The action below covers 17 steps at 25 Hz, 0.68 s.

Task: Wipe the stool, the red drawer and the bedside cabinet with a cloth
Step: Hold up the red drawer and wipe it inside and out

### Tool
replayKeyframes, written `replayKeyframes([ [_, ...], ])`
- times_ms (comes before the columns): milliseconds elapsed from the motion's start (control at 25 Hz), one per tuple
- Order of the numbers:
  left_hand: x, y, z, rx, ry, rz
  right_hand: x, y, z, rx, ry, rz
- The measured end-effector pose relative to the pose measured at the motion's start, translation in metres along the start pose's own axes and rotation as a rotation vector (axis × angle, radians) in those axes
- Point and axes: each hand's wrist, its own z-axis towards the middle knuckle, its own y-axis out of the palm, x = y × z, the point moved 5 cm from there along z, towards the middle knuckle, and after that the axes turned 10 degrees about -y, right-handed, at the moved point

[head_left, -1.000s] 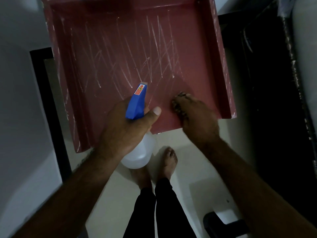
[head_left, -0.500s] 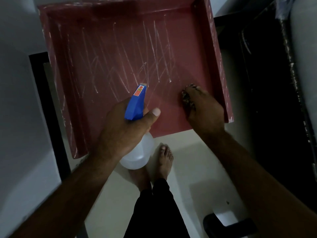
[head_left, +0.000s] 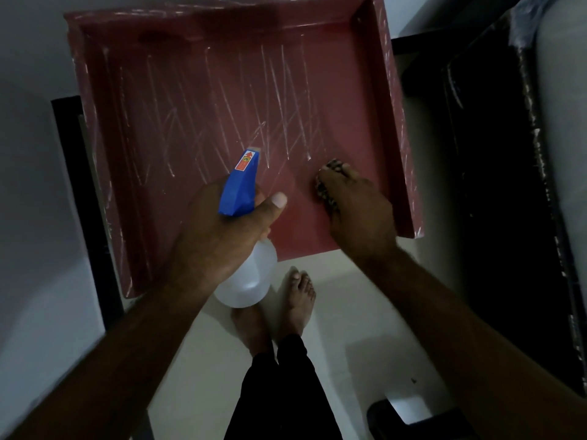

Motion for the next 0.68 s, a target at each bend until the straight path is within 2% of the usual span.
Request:
replayKeyframes([
  [80, 0.002, -0.003, -0.001, 0.018, -0.005, -0.015, -0.013, 0.007, -0.003, -0.05, -0.147, 0.0],
  [120, 0.003, -0.006, 0.0, 0.024, -0.006, -0.028, -0.01, 0.007, -0.003, -0.064, -0.164, 0.008],
  [320, 0.008, -0.015, 0.0, 0.082, 0.017, 0.002, 0.022, -0.003, 0.007, 0.034, 0.128, 0.052],
  [360, 0.009, -0.016, -0.001, 0.091, 0.022, 0.006, 0.013, -0.002, 0.009, 0.029, 0.098, 0.05],
  [520, 0.011, -0.015, -0.002, 0.117, 0.02, 0.005, -0.014, 0.008, 0.009, -0.115, -0.217, 0.032],
  [600, 0.011, -0.014, -0.002, 0.114, 0.015, -0.018, 0.005, 0.003, 0.015, -0.096, -0.168, 0.053],
  [680, 0.011, -0.014, -0.003, 0.112, 0.02, -0.012, 0.028, -0.006, 0.019, -0.004, -0.003, 0.075],
])
